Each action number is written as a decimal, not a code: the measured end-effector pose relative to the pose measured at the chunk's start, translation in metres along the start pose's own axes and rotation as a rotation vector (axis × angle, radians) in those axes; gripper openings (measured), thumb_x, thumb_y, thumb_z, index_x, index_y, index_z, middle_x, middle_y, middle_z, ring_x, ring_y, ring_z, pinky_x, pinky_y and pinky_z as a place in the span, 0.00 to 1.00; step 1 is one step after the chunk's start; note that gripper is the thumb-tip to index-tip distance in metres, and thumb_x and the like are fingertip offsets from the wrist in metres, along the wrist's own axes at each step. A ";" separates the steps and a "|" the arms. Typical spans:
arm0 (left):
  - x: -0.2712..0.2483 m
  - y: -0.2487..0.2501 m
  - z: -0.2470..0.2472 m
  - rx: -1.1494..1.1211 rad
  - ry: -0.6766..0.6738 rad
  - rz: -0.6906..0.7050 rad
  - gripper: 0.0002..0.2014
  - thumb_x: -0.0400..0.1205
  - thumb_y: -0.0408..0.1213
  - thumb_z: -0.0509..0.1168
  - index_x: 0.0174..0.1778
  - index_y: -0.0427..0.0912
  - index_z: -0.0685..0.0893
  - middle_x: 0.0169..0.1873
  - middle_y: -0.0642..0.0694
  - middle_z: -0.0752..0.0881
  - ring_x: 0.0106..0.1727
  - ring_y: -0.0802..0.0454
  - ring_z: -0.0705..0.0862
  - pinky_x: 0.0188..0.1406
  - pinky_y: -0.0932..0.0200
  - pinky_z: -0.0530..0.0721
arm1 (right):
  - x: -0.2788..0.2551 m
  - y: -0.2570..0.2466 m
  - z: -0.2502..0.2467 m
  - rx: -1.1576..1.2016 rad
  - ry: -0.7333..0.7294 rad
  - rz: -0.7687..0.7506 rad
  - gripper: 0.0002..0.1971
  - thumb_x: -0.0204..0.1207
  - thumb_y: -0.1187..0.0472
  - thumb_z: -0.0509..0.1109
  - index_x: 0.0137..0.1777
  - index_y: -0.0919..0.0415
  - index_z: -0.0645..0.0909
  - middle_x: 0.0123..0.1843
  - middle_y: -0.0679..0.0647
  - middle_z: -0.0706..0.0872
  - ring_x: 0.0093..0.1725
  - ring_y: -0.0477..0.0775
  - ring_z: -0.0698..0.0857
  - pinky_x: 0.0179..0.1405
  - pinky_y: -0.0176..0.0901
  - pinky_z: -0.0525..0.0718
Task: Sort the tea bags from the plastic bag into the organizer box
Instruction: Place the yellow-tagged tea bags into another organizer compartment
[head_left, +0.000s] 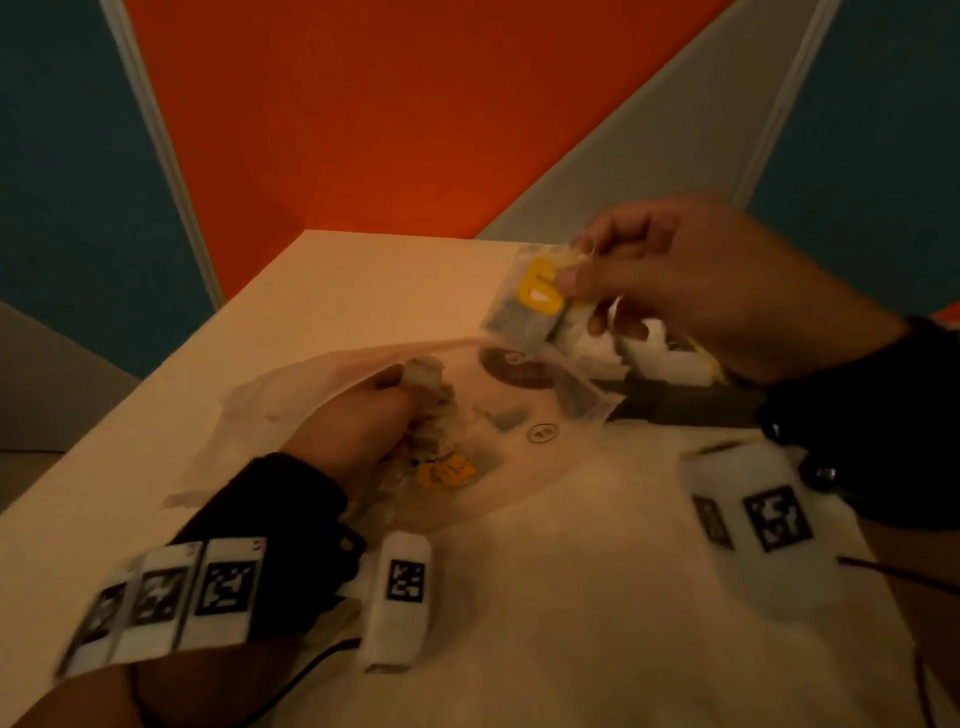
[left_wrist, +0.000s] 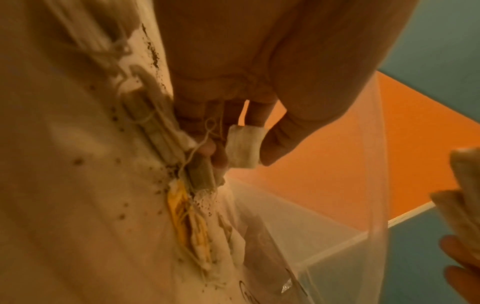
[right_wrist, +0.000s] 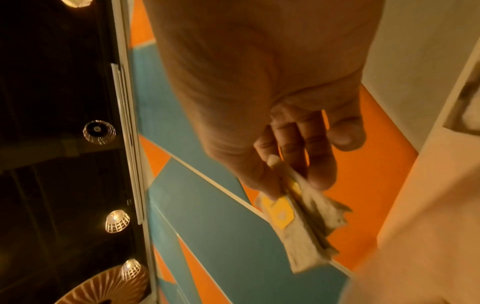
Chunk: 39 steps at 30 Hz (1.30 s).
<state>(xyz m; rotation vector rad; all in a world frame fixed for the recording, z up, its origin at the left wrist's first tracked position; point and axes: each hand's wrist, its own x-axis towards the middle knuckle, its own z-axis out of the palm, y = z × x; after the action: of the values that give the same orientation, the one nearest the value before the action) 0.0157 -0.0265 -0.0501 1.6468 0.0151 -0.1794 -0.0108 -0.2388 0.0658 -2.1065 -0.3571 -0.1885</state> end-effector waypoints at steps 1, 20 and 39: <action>-0.001 0.000 0.002 -0.023 -0.002 0.004 0.13 0.83 0.31 0.65 0.58 0.24 0.83 0.36 0.36 0.81 0.25 0.53 0.78 0.17 0.71 0.73 | 0.003 -0.001 -0.014 0.001 0.031 0.002 0.03 0.74 0.64 0.76 0.40 0.61 0.86 0.33 0.57 0.89 0.29 0.51 0.84 0.25 0.42 0.77; 0.002 0.003 -0.003 0.129 0.085 0.032 0.27 0.52 0.67 0.68 0.35 0.48 0.89 0.11 0.44 0.76 0.11 0.49 0.69 0.22 0.64 0.66 | 0.051 0.159 -0.140 -0.657 -0.358 0.748 0.07 0.76 0.58 0.75 0.54 0.52 0.86 0.47 0.51 0.89 0.46 0.51 0.86 0.43 0.45 0.84; 0.001 0.000 -0.003 0.134 0.209 0.103 0.06 0.79 0.31 0.67 0.40 0.41 0.89 0.26 0.51 0.86 0.22 0.62 0.79 0.18 0.71 0.71 | 0.106 0.156 -0.122 -0.912 -0.254 0.532 0.10 0.73 0.56 0.79 0.51 0.58 0.86 0.40 0.58 0.90 0.38 0.56 0.87 0.37 0.46 0.83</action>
<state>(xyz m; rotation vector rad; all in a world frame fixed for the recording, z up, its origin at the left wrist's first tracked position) 0.0174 -0.0242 -0.0496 1.7891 0.0787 0.0720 0.1412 -0.4014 0.0347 -3.0466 0.2108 0.2940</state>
